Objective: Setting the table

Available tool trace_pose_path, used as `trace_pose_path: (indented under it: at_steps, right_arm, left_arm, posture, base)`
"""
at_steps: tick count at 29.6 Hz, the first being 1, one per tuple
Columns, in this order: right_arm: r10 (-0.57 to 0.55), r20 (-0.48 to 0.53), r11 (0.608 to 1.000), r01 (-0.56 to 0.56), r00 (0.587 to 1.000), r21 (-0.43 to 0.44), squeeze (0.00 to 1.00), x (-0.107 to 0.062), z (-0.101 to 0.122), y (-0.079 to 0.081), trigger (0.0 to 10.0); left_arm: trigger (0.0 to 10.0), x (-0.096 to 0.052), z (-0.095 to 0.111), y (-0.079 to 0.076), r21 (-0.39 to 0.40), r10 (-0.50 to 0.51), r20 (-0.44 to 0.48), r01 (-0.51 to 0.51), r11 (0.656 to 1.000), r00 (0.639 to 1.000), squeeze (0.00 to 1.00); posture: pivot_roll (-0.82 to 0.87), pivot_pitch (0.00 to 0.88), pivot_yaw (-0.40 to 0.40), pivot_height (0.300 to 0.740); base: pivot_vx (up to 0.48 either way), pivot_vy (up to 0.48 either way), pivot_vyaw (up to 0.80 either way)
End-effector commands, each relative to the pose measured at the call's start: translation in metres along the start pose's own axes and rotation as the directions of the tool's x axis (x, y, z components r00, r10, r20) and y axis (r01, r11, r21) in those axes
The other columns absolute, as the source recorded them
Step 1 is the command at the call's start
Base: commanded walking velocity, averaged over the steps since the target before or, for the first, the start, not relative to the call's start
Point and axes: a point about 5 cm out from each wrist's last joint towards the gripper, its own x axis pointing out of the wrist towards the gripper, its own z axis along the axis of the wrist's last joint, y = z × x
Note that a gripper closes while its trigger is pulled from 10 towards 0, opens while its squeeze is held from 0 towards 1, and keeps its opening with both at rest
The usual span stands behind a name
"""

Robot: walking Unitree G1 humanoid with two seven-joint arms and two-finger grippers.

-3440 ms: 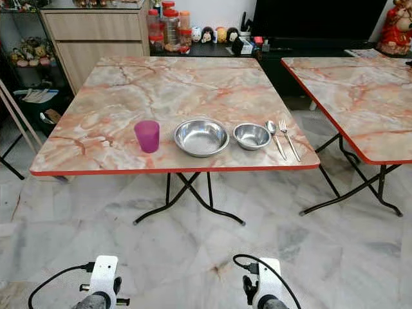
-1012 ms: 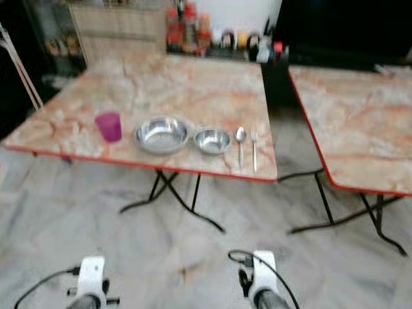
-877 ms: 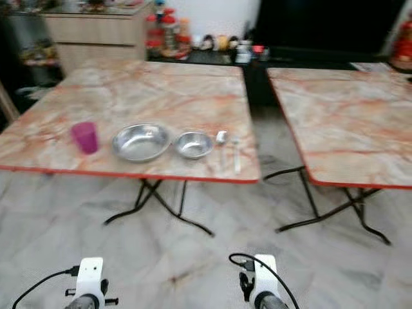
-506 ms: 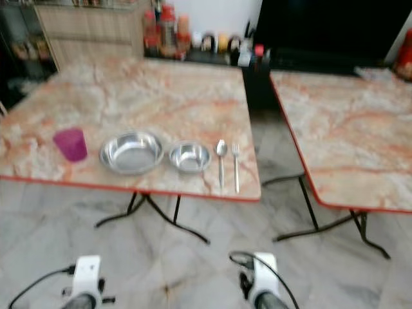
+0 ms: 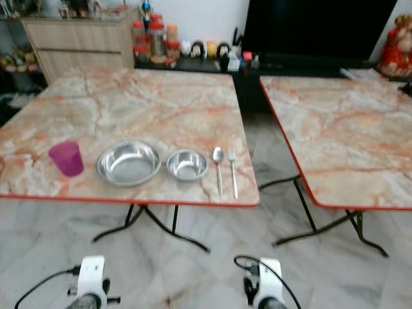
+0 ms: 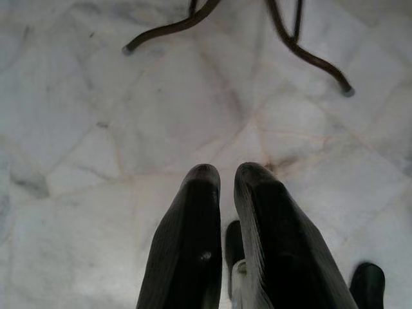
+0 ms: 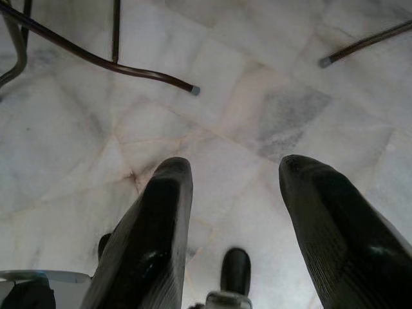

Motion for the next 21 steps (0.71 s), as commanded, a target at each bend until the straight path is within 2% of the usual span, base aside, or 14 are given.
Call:
trace_pose_path:
  at_steps: [1,6,11,21]
  right_arm:
    - [0.009,0.025,1.0,-0.009,1.0,0.004,0.0,0.0024,0.0077,0.0047,10.0]
    - [0.012,0.029,1.0,-0.012,0.999,0.007,0.0,0.0026,0.0079,0.0062,10.0]
    - [0.01,0.03,1.0,-0.011,0.999,0.011,0.0,0.0023,0.0071,0.0056,10.0]
    - [0.01,0.019,1.0,-0.01,1.0,0.006,0.0,0.0012,0.0029,0.0051,10.0]
  left_arm:
    - [10.0,0.0003,0.0004,0.0041,-0.002,0.007,-0.005,-0.007,1.0,1.0,0.0]
    - [10.0,0.0002,-0.0001,0.0042,0.006,0.002,-0.009,-0.002,1.0,1.0,0.0]
    - [10.0,0.0005,0.001,0.0042,0.021,-0.003,-0.004,0.003,1.0,1.0,0.0]
    - [10.0,0.0006,0.002,0.0025,0.04,-0.016,0.002,0.016,0.999,1.0,0.0]
  posture:
    - [0.06,0.0,-0.058,0.74]
    - [0.06,0.0,-0.048,0.74]
    - [0.05,0.0,-0.043,0.74]
    - [0.06,0.0,-0.035,0.74]
  base:
    - [0.27,0.326,0.0]
    - [0.247,0.385,0.0]
    - [0.0,0.383,0.0]
    - [0.0,0.0,0.0]
